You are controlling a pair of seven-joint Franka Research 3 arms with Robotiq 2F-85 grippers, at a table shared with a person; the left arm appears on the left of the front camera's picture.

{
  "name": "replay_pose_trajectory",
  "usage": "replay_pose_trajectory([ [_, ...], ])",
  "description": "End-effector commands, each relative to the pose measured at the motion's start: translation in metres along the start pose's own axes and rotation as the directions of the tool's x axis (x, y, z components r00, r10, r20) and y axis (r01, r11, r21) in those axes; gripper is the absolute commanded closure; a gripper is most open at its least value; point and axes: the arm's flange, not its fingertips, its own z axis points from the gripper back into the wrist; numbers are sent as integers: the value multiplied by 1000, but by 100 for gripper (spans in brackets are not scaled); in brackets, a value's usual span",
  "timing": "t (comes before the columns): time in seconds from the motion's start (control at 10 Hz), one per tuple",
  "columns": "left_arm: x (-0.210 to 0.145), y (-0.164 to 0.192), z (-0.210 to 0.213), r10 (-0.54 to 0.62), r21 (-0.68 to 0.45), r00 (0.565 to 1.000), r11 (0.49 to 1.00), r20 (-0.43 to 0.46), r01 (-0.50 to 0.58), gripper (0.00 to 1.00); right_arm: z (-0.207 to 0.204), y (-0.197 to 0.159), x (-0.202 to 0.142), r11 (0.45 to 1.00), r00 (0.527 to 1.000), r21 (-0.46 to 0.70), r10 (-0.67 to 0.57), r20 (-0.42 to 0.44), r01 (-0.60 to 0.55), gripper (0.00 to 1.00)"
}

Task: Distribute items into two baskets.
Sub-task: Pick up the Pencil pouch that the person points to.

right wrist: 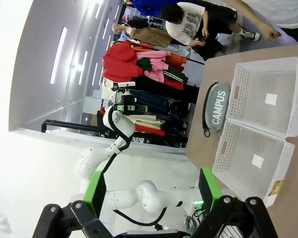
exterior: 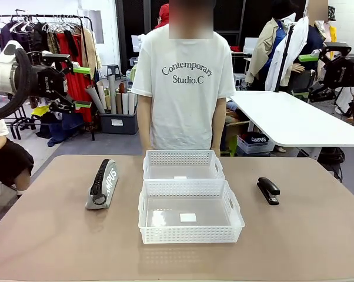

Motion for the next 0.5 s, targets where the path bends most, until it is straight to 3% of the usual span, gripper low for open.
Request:
replay_pose_trajectory([
  [0.0,0,0,0,-1,0,1000,1000,2,1,0,0,0,-1,1000,1000,-4,-2,-1,2,0],
  [0.4,0,0,0,-1,0,1000,1000,2,1,0,0,0,-1,1000,1000,-4,-2,-1,2,0],
])
